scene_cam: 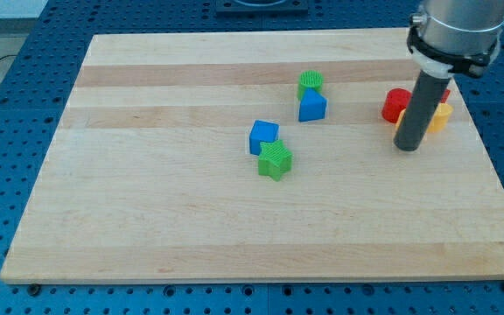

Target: Move red circle into red star

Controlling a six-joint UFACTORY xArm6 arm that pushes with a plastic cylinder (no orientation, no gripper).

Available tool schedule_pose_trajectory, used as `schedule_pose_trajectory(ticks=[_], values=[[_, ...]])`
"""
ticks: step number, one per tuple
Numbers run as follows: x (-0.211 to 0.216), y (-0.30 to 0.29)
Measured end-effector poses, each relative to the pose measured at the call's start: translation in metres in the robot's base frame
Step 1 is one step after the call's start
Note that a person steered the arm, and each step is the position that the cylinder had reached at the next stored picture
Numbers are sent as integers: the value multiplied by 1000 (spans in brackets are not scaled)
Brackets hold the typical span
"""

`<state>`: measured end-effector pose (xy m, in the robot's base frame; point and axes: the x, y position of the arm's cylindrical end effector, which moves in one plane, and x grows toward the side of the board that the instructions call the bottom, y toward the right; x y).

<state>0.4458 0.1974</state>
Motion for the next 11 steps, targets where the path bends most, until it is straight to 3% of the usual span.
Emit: schedule_pose_trajectory(ticks=[4, 6, 8, 11], values=[[-7, -10], [-48, -66], [-87, -55], [-93, -17]])
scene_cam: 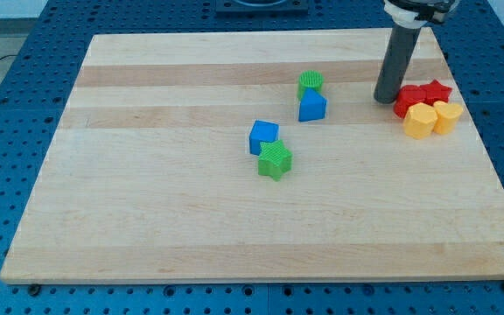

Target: Move red circle into red star

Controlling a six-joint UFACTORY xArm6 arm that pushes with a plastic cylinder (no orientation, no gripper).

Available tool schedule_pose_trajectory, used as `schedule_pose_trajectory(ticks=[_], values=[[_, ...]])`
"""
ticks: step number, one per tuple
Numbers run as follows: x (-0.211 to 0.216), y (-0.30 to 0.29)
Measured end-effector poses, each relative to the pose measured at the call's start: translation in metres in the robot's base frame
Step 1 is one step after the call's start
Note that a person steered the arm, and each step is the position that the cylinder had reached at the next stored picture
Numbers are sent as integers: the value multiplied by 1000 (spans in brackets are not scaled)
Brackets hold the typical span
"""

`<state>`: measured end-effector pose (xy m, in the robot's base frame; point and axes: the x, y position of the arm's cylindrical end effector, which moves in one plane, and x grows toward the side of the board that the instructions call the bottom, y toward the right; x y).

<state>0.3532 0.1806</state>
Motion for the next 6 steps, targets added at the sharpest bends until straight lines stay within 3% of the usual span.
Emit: schedule_pose_trajectory(ticks=[2, 4, 6], values=[[-49, 10], [-40, 92], [-19, 105]])
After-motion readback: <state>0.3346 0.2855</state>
